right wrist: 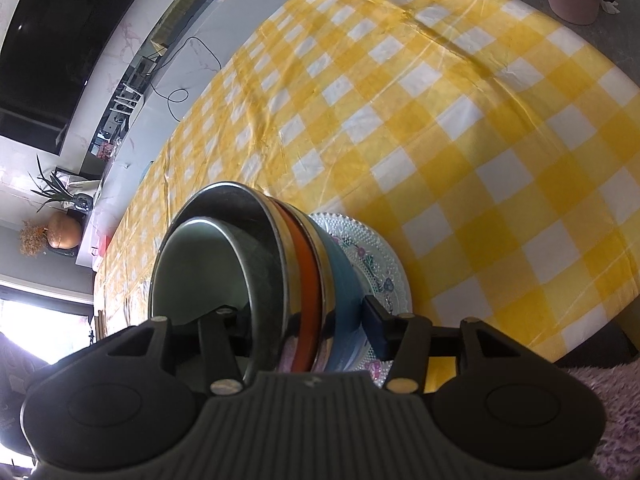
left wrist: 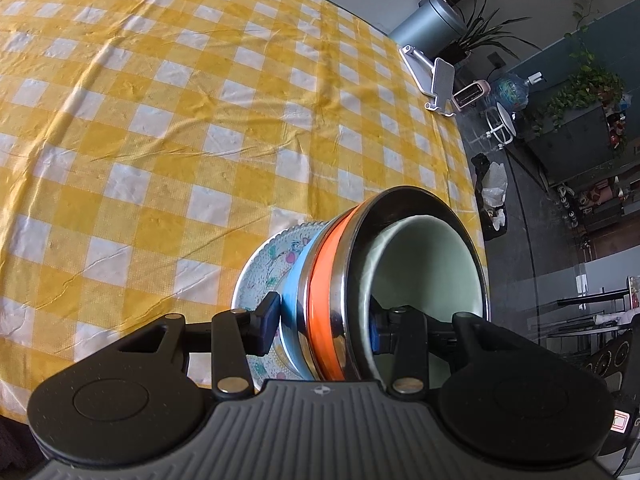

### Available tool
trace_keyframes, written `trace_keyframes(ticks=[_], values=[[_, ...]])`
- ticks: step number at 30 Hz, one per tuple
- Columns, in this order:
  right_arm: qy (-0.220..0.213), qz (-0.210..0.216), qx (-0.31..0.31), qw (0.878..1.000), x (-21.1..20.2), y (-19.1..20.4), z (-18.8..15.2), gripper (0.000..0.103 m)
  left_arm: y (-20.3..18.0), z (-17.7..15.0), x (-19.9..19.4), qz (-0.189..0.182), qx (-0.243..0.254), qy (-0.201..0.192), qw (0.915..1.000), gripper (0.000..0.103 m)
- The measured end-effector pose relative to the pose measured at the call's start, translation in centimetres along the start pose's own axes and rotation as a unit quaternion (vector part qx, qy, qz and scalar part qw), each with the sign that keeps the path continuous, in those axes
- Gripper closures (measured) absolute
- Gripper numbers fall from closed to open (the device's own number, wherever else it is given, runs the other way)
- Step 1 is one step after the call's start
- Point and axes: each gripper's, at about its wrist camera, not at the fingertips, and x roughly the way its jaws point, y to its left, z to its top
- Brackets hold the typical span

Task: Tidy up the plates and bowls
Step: 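Open the left tool and lift it away from the bowl stack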

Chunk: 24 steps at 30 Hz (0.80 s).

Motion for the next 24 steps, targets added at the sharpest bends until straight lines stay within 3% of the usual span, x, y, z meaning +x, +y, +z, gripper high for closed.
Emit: trace_keyframes(ticks=[4,9,15,19,24], values=[[-0.007,-0.002,-0.009,1.0,-0.2,0.2,-0.1,0.046,0.0,0.1,-0.5,-0.008,0.003,-0.015,0.9999,0.052],[-0.027,0.0,-0.014,1.0,-1.5,0.6,-0.1,0.03,-0.3,0.0,-2.2,0.004,0.019,-0.043,0.9989,0.048],[-0.061,0.006,-0.039,0.997,-4.2,1.8,-1.0,0.028,-1.5,-0.9,-6.3,-0.01,0.056,-0.095,0.9938,0.048],[-0.113,0.007,-0.085,0.99,-7.4,3.6,-2.6,0.028,-2.5,-2.3,-9.6,-0.015,0.099,-0.149,0.9837,0.048],[-0.202,0.0,-0.162,0.966,-11.8,6.4,-5.8,0.027,-3.8,-4.8,-13.8,-0.004,0.168,-0.222,0.9606,0.048]])
